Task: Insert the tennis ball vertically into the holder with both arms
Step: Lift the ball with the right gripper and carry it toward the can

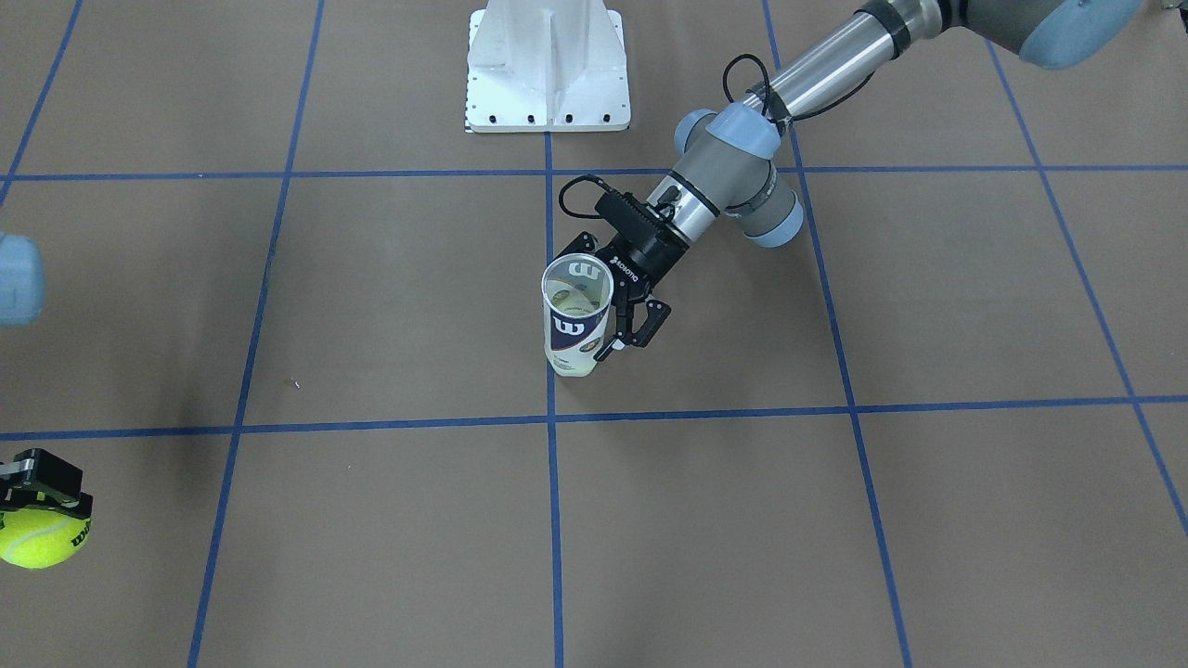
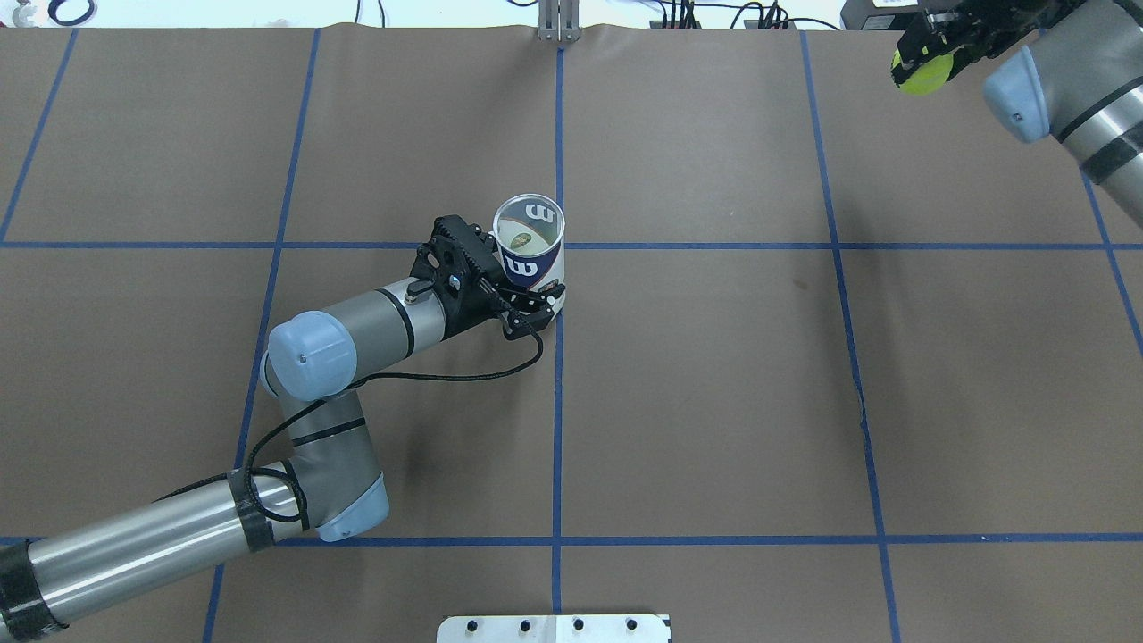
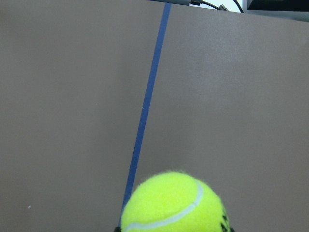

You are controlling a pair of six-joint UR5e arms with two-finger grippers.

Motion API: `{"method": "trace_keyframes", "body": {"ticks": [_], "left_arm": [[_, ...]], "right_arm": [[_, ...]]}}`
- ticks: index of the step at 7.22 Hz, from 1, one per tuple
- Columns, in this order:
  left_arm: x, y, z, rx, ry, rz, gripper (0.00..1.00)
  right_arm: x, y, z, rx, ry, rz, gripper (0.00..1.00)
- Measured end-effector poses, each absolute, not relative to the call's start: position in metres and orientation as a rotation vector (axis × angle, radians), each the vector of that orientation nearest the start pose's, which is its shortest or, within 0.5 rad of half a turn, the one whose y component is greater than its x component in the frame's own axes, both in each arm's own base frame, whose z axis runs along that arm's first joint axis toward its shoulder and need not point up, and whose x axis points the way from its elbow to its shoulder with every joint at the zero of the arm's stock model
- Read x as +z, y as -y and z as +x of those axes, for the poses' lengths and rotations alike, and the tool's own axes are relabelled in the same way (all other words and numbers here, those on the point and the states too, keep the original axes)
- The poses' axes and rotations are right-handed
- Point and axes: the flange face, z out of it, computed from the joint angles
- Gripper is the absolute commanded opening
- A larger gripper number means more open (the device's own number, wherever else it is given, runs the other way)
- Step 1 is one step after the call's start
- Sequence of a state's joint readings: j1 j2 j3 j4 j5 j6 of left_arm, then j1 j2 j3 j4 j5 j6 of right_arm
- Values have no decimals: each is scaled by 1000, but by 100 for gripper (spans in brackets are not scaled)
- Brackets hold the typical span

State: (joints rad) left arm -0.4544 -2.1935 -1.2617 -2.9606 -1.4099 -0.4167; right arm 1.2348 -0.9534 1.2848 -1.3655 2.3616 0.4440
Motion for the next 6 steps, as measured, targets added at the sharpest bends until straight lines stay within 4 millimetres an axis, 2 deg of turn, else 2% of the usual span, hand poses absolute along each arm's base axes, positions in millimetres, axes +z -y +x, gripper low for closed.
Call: {"method": "trace_keyframes", "body": {"ticks": [1,3,5,6], "left_arm": [[275,443,569,385,-1102,1317,99],[274,441,570,386,-1106,1316,99],[273,436,574,391,-1116,1313,99],[274,434,575,393,-1117,1312,99]], "right_arm": [[368,717,-189,-94,931,179,0],[318,706,-212,-65,979,181,0],[278,686,-240,-51,1022,178,0],[248,672,-259,-31,1052,168,0]]}}
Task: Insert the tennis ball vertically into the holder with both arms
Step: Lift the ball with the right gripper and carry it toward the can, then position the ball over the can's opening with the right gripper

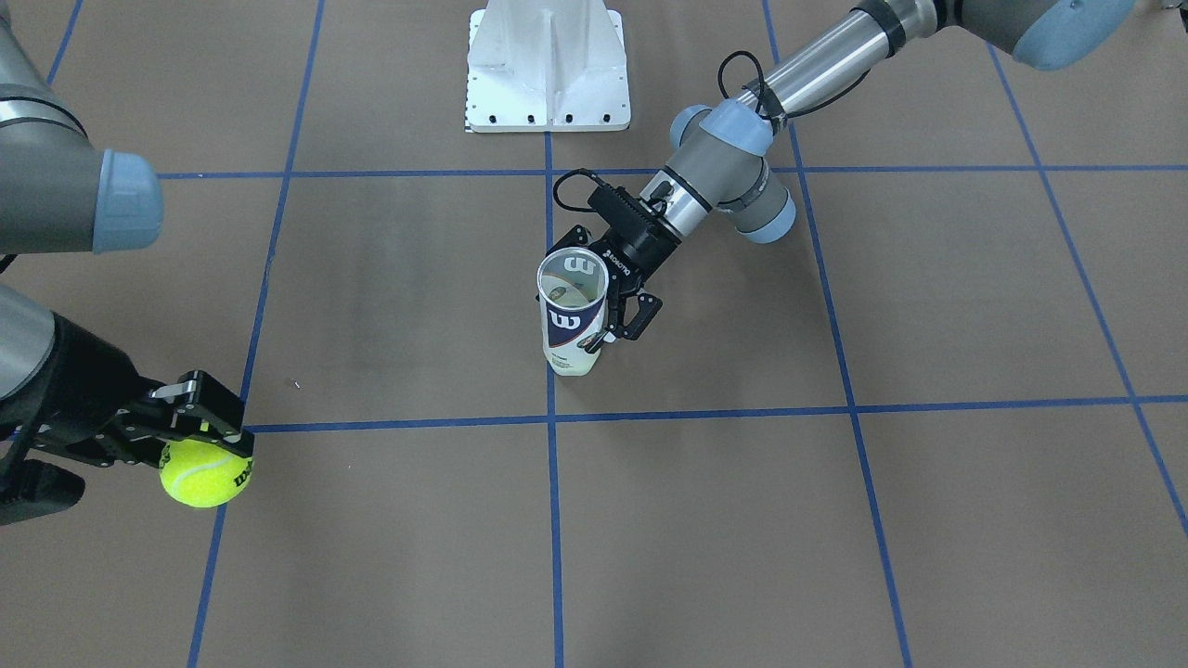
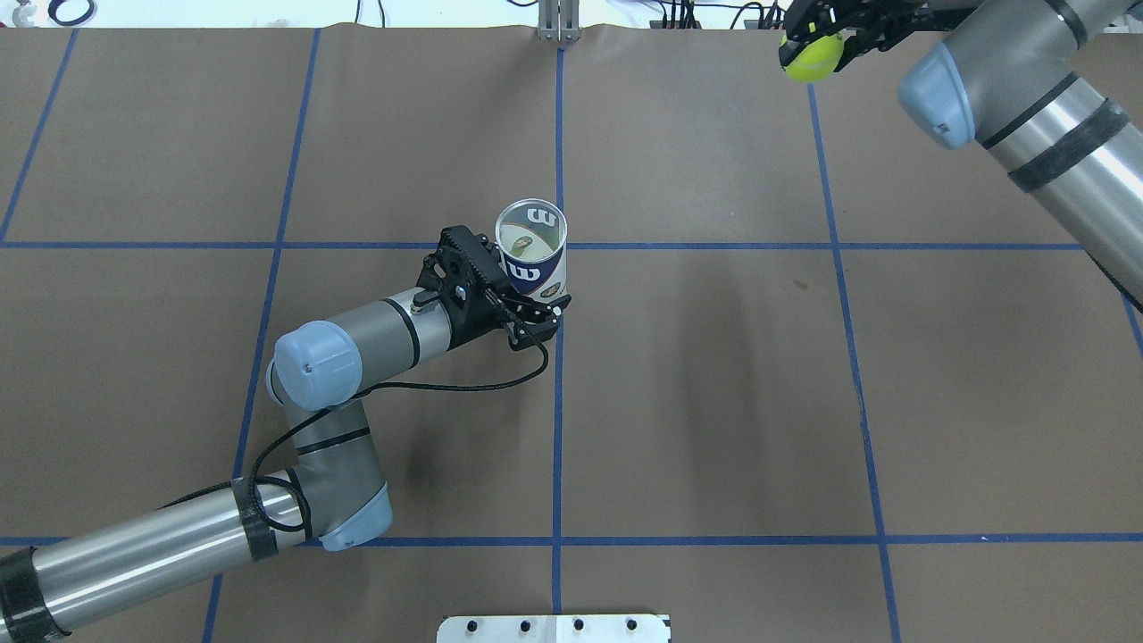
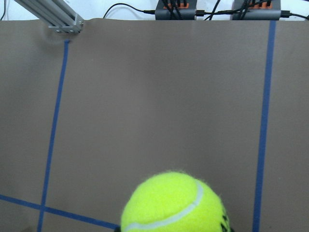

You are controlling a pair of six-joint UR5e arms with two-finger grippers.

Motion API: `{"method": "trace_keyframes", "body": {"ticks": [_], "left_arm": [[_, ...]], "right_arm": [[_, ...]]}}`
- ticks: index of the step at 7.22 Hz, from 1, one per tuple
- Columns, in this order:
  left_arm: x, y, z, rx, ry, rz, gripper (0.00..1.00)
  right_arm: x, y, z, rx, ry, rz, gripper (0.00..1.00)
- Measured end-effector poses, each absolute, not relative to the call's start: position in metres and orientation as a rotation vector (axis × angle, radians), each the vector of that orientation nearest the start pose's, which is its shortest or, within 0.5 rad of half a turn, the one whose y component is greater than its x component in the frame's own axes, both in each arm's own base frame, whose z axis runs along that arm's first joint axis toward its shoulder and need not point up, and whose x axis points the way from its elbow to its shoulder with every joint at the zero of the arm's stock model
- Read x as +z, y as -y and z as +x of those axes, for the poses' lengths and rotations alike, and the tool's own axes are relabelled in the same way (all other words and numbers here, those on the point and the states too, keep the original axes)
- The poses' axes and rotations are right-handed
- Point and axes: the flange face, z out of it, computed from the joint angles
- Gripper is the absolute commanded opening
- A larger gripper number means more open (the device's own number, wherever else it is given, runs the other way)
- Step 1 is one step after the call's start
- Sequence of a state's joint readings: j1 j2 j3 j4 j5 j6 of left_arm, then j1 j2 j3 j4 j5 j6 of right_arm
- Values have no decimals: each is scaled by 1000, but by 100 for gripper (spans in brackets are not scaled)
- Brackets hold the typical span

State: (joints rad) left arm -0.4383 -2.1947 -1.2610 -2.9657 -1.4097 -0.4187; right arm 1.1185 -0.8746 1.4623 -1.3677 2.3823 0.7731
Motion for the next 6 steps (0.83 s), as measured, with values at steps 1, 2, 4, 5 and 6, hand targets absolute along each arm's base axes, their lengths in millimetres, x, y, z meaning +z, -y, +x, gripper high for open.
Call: {"method": "trace_keyframes", "body": {"ticks": [1,2,4,5,6], "left_arm": [[276,434,575,394,-1117,1311,99],[277,433,575,396,-1116,1310,99],[279,433,575,397,-1116,1309,99],[279,433,575,398,-1116,1309,99],[280,432,575,398,-1116,1308,99]], "right_arm": [[217,657,-277,-8,1086,156,0],[192,643,-289,6,1115,148,0],[155,617,-308,-14,1155,155,0],[135,604,-324,-35,1164,160,0],[118,591,-343,-52,1160,155,0]]}}
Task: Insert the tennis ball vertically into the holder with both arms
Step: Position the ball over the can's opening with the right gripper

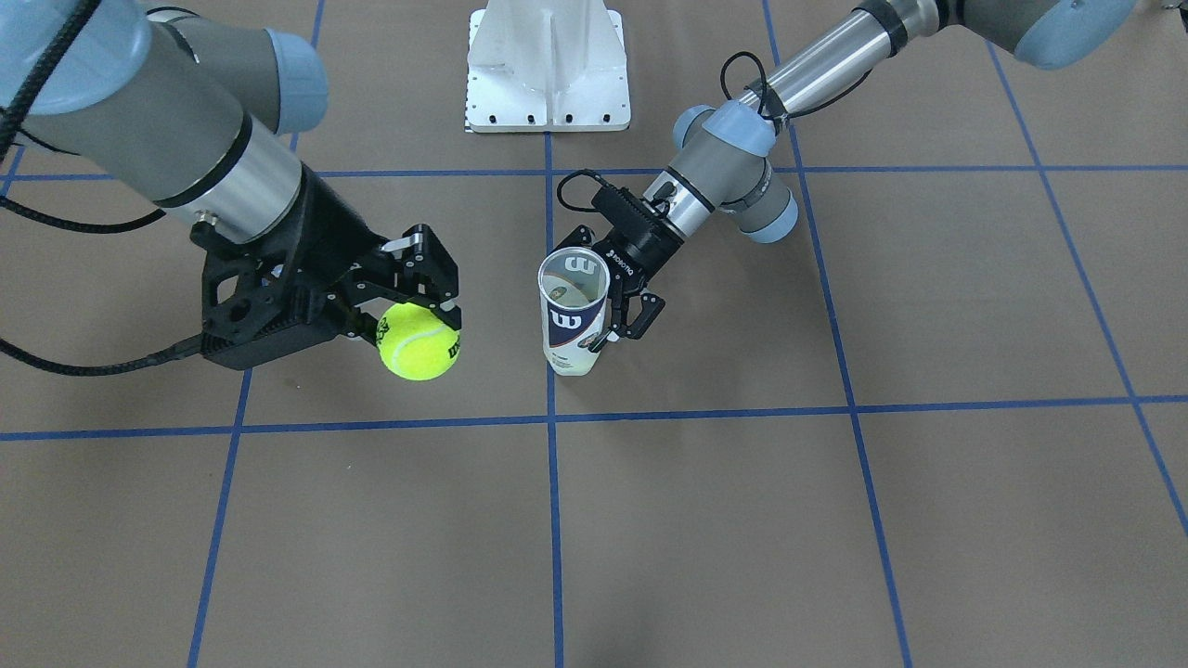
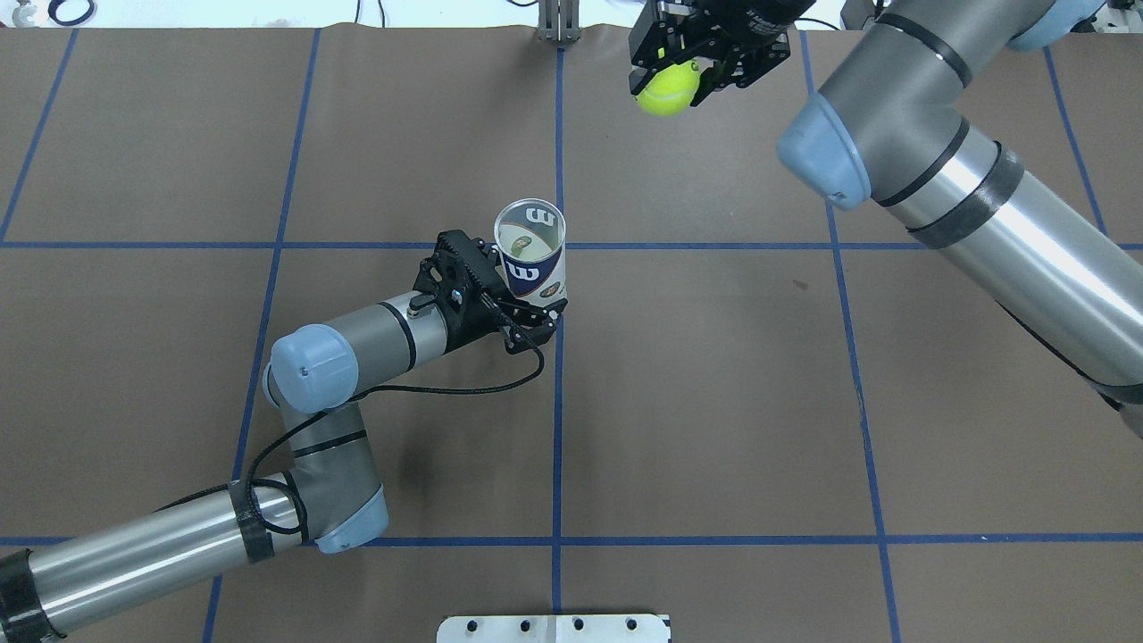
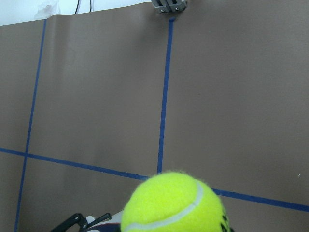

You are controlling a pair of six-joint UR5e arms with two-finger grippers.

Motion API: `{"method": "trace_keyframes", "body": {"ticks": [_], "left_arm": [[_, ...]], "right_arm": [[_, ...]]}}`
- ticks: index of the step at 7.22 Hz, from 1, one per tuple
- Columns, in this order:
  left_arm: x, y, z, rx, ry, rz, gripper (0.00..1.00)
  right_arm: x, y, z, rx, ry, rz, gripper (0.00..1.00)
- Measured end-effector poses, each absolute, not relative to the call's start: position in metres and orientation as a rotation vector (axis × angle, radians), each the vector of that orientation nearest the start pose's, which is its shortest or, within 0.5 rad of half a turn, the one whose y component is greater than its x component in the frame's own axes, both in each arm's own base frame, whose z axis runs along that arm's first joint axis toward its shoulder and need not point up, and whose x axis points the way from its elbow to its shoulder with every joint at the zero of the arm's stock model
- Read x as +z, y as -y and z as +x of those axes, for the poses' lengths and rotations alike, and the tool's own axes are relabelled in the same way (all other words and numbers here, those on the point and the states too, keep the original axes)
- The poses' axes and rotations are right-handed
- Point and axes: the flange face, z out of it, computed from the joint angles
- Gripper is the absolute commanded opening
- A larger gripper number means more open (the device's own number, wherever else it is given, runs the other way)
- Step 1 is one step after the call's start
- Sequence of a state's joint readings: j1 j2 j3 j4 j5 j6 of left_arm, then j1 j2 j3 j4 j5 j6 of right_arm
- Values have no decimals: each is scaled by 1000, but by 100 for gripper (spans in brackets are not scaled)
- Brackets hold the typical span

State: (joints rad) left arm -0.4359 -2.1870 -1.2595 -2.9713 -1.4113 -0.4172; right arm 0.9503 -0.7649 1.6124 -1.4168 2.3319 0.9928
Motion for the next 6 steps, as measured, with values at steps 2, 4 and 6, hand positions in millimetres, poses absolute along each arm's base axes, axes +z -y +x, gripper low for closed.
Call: {"method": "trace_keyframes", "body": {"ticks": [2,4,6], "left_arm": [[280,432,575,399,-1115,1307,99],[280,432,576,400,-1115,1306,99],[281,431,577,400,-1116,1305,99]], "right_arm": [[94,566,-386,-79,1124,145,0],[74,546,-418,-98,1093,148,0],[61,530,-440,-106,1073,139,0]]}}
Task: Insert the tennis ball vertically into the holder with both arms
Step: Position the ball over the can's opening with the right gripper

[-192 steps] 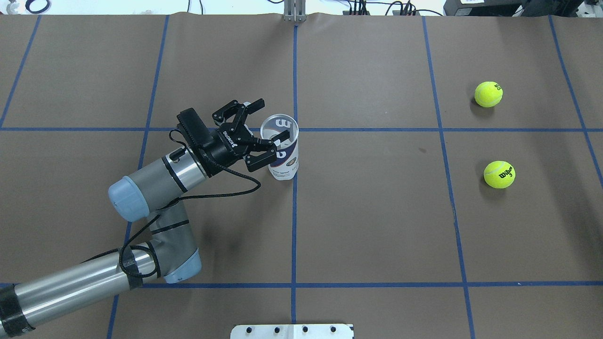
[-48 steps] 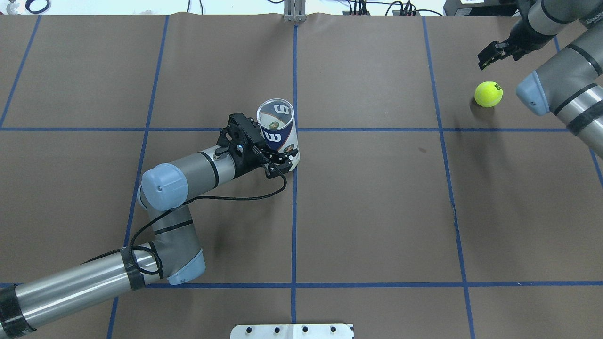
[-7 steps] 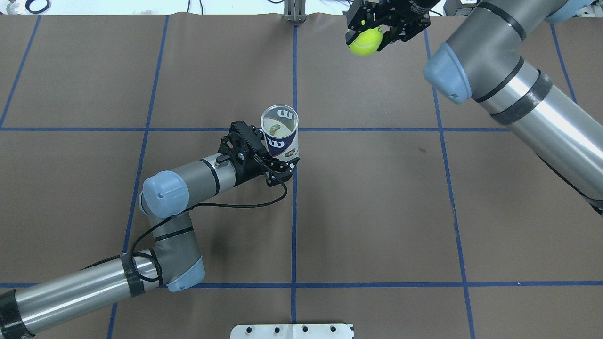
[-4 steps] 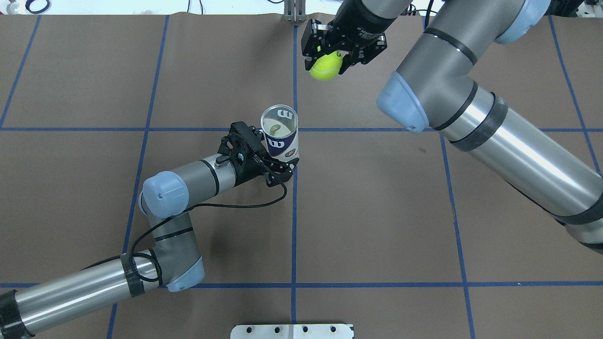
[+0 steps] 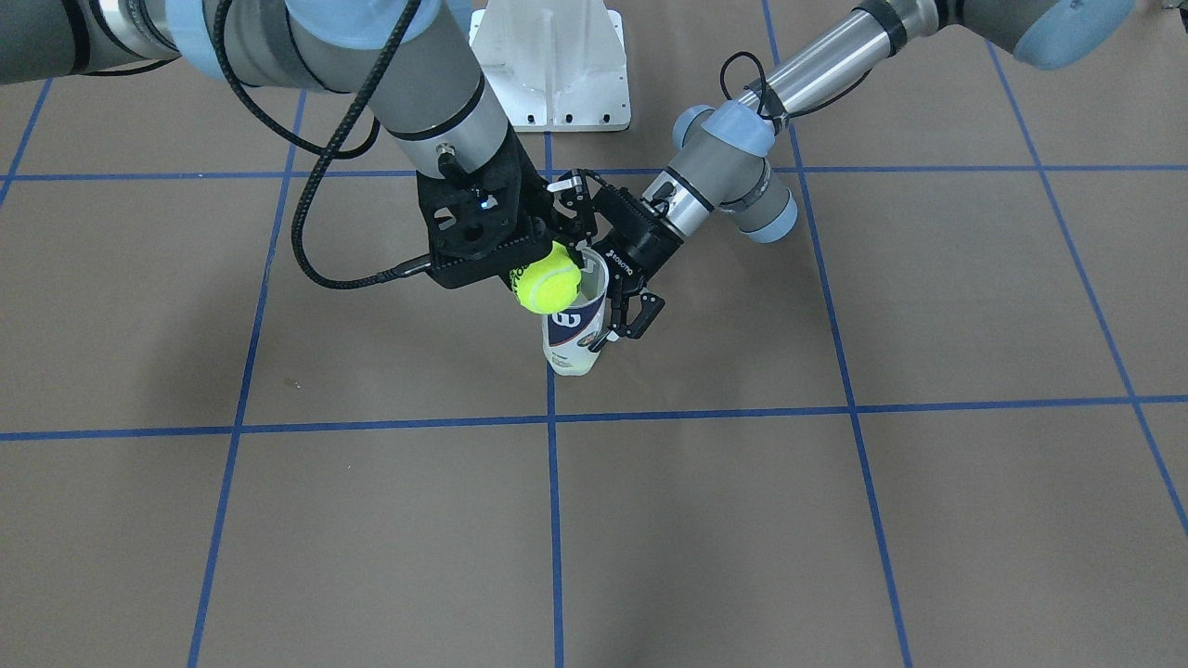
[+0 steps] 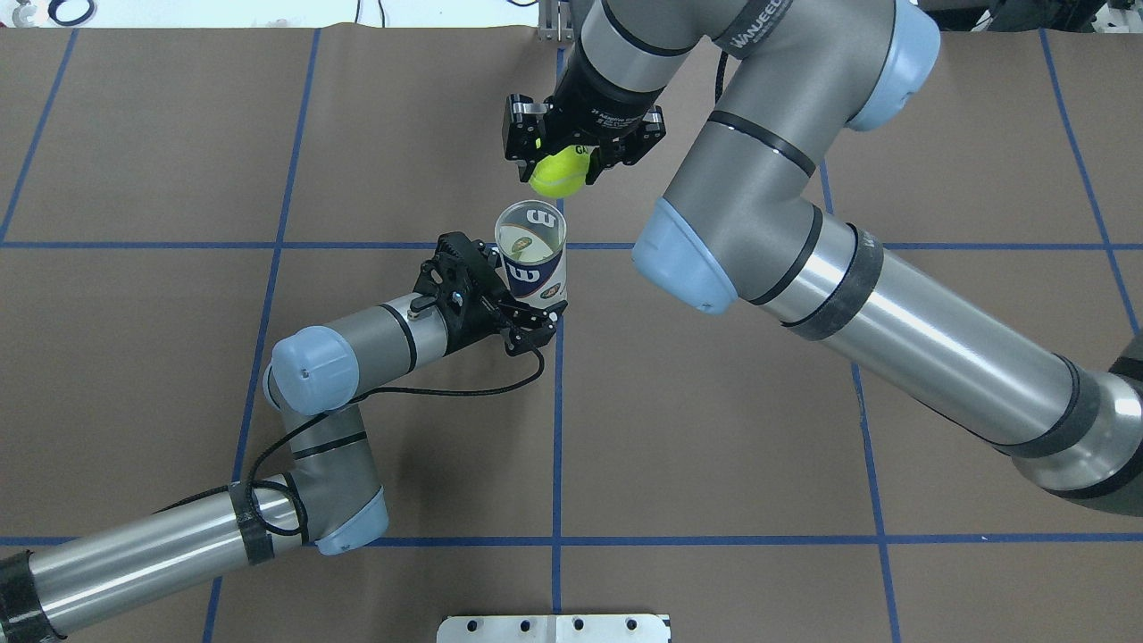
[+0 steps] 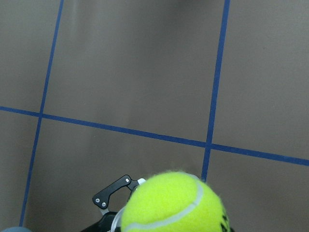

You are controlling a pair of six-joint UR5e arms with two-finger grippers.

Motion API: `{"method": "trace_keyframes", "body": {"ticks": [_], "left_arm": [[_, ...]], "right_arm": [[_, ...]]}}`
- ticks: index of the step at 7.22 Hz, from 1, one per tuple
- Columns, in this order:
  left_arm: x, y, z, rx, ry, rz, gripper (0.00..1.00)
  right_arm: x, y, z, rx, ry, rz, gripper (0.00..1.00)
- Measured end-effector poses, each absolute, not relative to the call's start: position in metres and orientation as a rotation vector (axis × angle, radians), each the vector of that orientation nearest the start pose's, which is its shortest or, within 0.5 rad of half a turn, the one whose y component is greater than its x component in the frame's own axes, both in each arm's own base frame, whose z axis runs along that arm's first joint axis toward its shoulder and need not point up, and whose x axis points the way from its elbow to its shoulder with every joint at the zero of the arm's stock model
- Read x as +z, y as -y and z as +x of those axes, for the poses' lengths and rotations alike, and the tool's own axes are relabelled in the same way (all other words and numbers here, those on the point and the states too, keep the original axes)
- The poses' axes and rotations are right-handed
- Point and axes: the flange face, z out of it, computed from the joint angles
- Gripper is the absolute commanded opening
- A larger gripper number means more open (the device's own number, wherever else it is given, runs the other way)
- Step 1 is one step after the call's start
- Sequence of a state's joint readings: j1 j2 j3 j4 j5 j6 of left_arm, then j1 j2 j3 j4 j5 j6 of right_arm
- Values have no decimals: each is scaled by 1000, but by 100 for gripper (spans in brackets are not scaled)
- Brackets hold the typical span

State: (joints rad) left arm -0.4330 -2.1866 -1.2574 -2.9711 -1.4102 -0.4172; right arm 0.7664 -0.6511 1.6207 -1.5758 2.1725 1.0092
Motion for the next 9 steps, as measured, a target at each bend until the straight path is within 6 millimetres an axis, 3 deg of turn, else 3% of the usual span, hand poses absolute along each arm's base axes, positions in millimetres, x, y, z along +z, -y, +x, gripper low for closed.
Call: {"method": "trace_keyframes", "body": {"ticks": [9], "left_arm": [[283,427,580,407,-1117,1299,99]], "right_arm": [[61,514,-463,-108,1054,140,0]]}}
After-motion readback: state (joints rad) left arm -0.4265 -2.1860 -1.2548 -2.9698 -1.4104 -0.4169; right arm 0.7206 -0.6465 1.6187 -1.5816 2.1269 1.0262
